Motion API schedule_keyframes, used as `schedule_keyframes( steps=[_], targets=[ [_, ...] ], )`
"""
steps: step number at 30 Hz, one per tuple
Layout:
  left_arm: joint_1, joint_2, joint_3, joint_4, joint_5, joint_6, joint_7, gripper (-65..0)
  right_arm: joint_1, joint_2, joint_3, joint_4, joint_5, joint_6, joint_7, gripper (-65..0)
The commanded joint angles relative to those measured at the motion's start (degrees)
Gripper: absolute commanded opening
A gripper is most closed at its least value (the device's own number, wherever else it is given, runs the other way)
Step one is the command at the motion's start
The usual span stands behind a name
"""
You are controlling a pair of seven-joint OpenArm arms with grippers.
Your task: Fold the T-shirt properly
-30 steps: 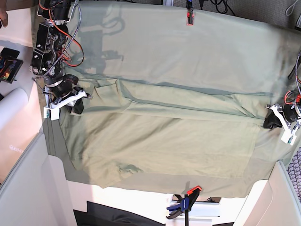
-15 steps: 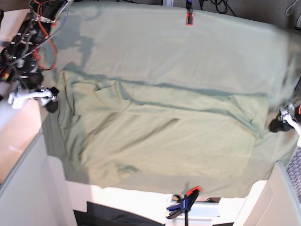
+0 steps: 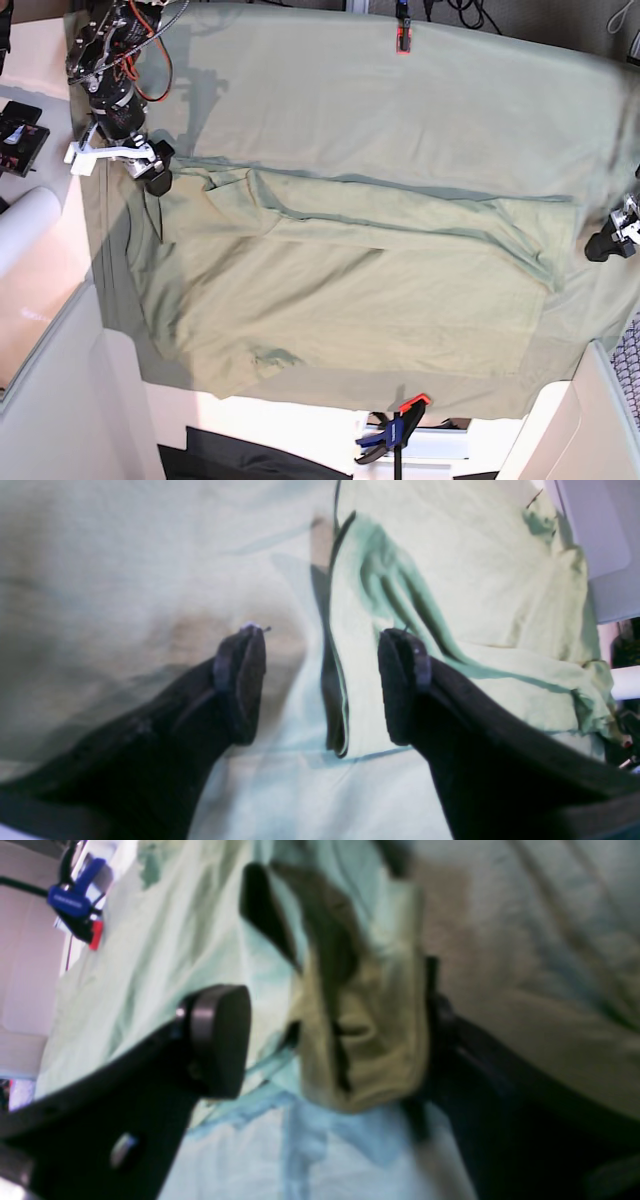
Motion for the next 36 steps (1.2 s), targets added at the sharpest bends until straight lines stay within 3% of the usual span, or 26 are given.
schedule_keyframes(
  steps=[1, 11, 25, 36],
  targets=[
    [-1.3, -1.2, -0.4, 0.8, -1.2, -0.5, -1.0, -26.1, 0.6, -0.4, -0.9, 0.6, 0.2, 0.3, -1.1, -20.5],
    [-0.8, 2.3, -0.4, 0.8, 1.5, -0.5, -1.0, -26.1, 0.6, -0.6, -1.2, 0.6, -2.2, 0.3, -0.5, -20.5],
    [2.9, 4.2, -0.3, 0.8, 7.2, -0.5, -1.0, -26.1, 0.6, -0.5, -1.2, 0.6, -2.1, 0.3, -0.2, -20.5],
    [2.9, 6.4, 4.0, 2.6, 7.2, -0.5, 2.1, -26.1, 0.6, -0.4, -1.2, 0.6, -2.2, 0.4, -0.2, -20.5]
  ],
)
